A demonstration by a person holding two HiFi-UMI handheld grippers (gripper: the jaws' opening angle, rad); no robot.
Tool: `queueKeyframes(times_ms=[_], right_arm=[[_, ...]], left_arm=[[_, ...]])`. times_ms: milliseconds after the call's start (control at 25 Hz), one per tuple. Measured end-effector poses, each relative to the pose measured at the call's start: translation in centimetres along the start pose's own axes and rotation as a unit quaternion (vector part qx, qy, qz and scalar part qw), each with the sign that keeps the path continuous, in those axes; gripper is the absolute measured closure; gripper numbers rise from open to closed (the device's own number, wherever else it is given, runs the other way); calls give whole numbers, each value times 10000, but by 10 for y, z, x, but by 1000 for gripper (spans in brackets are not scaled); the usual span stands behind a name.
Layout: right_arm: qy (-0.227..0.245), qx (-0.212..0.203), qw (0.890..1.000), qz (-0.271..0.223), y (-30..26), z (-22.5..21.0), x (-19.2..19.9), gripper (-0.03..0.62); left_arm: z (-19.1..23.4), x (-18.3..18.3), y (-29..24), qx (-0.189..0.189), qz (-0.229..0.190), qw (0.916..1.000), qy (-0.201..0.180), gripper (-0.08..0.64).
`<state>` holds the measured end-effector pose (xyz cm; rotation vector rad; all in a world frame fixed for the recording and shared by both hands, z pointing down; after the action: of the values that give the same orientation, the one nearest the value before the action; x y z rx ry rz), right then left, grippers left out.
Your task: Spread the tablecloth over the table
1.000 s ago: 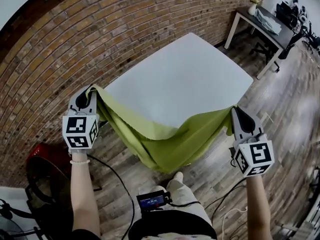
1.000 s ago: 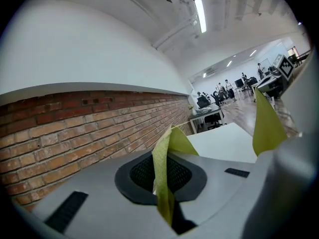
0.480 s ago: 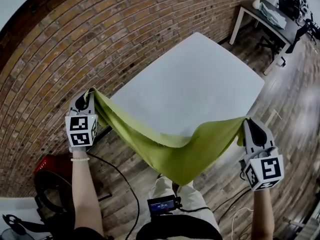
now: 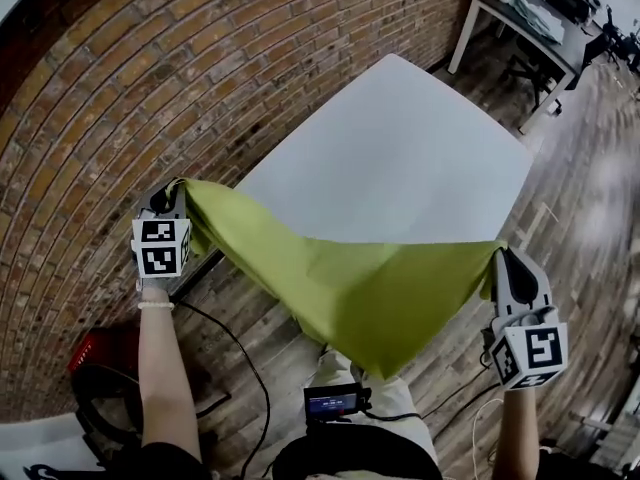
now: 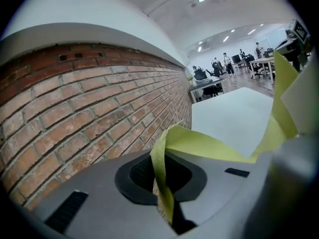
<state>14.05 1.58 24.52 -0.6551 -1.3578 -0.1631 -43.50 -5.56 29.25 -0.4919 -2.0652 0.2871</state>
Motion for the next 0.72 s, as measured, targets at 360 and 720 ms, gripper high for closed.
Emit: queueKeyframes(times_ms=[360,720], right_arm=[[-142,558,9975,407,-8,6,16,558],[-292,1238,9881,869,3,-7,50,558]], left_arm=[[17,8,-57,-55,138,9999,-72,545],[2,-6,-114,165,231,9987,-434,545]])
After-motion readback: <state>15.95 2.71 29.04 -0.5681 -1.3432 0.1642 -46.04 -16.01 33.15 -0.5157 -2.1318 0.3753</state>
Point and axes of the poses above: the fingertips, and each gripper's own axes: y backward along the fingers, z to its left, x out of its underside, the point moved 10 cm from there along y, backward along the fingers, and after that the axes turned 7 degrees about -x, right-handed, at the moved point
